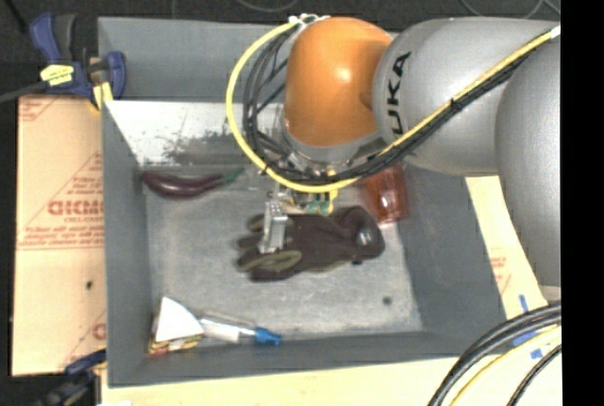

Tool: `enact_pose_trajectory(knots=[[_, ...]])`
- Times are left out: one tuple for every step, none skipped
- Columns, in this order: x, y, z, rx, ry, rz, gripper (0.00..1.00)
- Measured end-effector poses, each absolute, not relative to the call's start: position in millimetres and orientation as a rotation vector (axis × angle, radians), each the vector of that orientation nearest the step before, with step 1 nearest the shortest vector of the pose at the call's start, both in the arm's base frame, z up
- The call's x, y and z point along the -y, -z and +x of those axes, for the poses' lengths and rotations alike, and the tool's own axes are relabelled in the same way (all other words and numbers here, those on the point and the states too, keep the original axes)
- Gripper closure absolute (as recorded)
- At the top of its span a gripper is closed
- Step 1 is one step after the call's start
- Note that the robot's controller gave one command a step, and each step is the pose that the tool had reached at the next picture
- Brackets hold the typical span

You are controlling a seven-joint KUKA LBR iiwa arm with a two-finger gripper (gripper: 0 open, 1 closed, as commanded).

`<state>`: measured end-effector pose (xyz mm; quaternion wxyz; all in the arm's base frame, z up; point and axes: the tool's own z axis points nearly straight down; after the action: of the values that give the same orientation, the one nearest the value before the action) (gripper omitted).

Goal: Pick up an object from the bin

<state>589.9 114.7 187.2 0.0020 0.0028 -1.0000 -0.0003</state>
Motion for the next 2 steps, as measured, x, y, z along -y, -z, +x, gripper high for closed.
enact_pose_trajectory(knots=[[-114.1, -192.1, 591.2, 3.145, 0.003, 0.005, 0.0], [-84.6, -131.7, 581.4, 3.146, 0.004, -0.085, 0.0]])
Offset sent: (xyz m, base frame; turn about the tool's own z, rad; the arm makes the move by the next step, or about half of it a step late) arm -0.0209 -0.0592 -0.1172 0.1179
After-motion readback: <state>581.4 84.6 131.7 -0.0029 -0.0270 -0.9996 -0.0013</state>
